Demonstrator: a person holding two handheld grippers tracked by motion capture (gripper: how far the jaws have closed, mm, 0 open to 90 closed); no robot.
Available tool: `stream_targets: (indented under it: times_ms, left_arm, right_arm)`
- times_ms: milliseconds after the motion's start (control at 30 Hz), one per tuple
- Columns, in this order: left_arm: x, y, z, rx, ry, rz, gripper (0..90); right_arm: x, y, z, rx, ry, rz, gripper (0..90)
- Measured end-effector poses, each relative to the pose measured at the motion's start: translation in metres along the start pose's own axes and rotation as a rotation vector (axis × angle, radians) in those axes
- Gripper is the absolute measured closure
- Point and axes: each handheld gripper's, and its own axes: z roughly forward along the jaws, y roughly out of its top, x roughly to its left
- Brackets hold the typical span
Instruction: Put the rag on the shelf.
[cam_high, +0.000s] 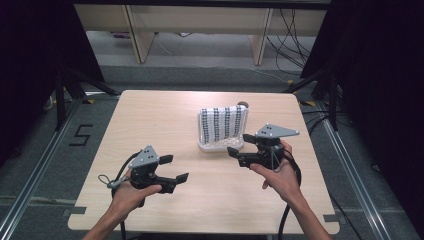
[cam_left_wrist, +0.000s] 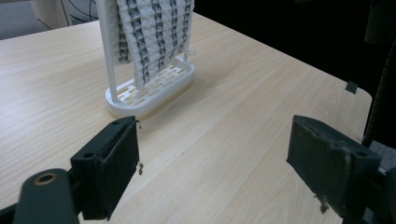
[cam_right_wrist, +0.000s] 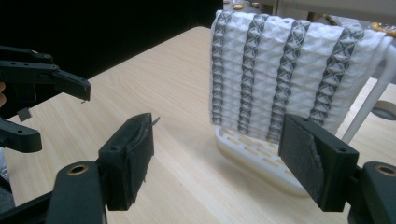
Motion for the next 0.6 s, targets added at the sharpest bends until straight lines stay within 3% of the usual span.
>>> stream_targets:
  times_ms: [133, 233, 300, 333, 367, 567, 600]
  left_arm:
    - [-0.003, -0.004, 0.0, 0.015, 0.01, 0.0, 15.9]
    - [-0.006, -0.009, 0.0, 0.018, 0.007, -0.002, 15.9]
    - [-0.008, -0.014, 0.0, 0.026, -0.004, 0.003, 15.9]
    - [-0.009, -0.015, 0.0, 0.033, 0.002, 0.005, 15.9]
    - [-0.01, -0.017, 0.0, 0.034, 0.001, 0.007, 15.9]
    - [-0.01, -0.021, 0.0, 0.044, 0.002, 0.007, 15.9]
    - [-0.011, -0.023, 0.0, 0.044, 0.002, 0.003, 15.9]
  right_arm:
    - [0.002, -0.004, -0.002, 0.018, 0.016, 0.015, 27.6]
    - [0.002, -0.008, -0.003, 0.015, 0.006, -0.001, 27.3]
    - [0.005, -0.012, -0.005, 0.023, 0.025, 0.012, 27.1]
    - [0.003, -0.012, -0.006, 0.026, 0.018, -0.019, 27.1]
    - [0.005, -0.014, -0.006, 0.031, 0.025, 0.0, 27.0]
    - [0.007, -0.022, -0.007, 0.039, 0.022, -0.023, 26.9]
    - [0.009, -0.026, -0.007, 0.037, 0.041, -0.011, 26.9]
